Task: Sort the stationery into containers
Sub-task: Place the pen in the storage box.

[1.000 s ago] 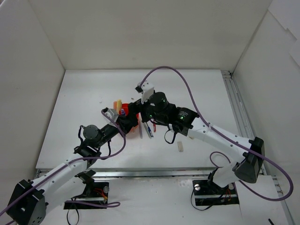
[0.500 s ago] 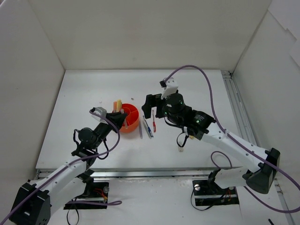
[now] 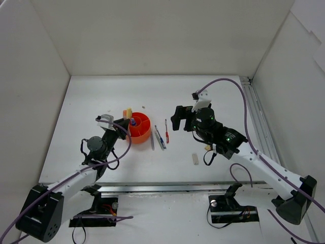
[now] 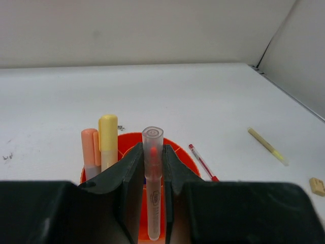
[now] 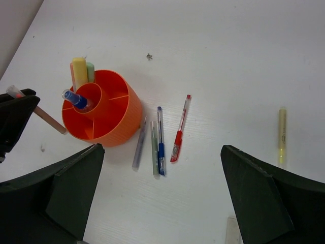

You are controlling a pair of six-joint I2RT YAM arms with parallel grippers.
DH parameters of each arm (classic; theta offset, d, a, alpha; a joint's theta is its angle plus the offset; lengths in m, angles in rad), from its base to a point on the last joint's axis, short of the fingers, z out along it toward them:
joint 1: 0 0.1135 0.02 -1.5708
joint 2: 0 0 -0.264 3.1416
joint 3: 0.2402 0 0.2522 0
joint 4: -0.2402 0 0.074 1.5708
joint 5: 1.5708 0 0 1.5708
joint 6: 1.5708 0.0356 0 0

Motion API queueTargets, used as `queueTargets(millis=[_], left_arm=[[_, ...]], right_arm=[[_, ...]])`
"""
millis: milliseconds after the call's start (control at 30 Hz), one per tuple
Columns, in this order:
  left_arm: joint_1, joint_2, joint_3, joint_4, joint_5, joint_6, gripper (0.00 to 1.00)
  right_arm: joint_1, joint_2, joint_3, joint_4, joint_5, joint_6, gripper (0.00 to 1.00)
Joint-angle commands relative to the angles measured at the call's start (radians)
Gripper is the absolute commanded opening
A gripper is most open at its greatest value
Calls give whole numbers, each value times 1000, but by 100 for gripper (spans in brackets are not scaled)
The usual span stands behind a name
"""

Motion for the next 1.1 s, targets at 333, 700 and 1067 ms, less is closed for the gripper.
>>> queueTargets(millis=[333,700,1067], left_arm=[[19,225,82,327,11,62,0],[19,216,2,343,34,19,0],[19,167,-7,271,6,1,36]], right_arm=[[-66,-51,-15,44,-9,-10,98],[-106,-55,-38,34,-29,5,98],[-127,-48,-52,18,-56,16,98]])
